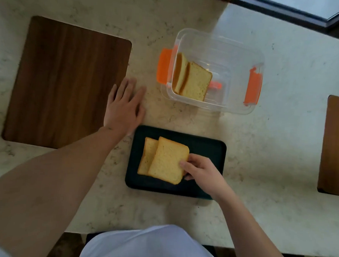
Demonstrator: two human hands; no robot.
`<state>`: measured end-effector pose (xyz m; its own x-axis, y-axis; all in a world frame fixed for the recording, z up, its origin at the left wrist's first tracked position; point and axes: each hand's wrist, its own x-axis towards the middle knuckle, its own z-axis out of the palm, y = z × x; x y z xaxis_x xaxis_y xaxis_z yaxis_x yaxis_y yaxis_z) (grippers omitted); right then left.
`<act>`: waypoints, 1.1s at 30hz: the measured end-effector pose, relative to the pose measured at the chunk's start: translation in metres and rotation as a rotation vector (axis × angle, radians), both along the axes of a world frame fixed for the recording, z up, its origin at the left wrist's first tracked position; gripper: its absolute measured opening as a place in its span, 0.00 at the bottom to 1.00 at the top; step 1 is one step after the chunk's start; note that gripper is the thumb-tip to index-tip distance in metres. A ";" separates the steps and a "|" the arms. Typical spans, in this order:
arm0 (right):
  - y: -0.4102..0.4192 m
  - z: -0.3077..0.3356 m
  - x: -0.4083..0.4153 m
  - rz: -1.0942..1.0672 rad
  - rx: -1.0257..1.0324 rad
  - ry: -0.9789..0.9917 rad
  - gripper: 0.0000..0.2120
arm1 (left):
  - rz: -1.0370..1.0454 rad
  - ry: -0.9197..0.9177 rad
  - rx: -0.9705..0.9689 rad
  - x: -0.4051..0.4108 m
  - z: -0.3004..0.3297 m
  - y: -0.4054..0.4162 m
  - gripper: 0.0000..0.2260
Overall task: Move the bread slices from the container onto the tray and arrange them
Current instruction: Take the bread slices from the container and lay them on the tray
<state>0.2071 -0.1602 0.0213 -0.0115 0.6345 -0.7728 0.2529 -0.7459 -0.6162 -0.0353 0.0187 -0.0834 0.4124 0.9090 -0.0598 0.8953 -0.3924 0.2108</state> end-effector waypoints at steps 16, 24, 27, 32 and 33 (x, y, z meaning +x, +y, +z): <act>0.030 0.029 0.004 0.199 0.099 -0.405 0.11 | 0.001 -0.006 -0.010 0.000 0.004 -0.002 0.25; 0.130 0.087 0.002 -0.008 0.573 -0.490 0.08 | -0.002 0.007 -0.035 0.001 0.009 -0.001 0.25; 0.179 0.070 0.013 0.005 0.500 -0.625 0.07 | -0.001 0.019 -0.046 0.001 0.010 -0.002 0.25; 0.231 0.027 0.027 0.039 0.171 -0.564 0.07 | 0.001 0.023 -0.052 0.001 0.010 -0.001 0.25; 0.235 0.021 0.027 0.032 0.141 -0.554 0.08 | 0.002 0.022 -0.054 0.001 0.010 -0.001 0.25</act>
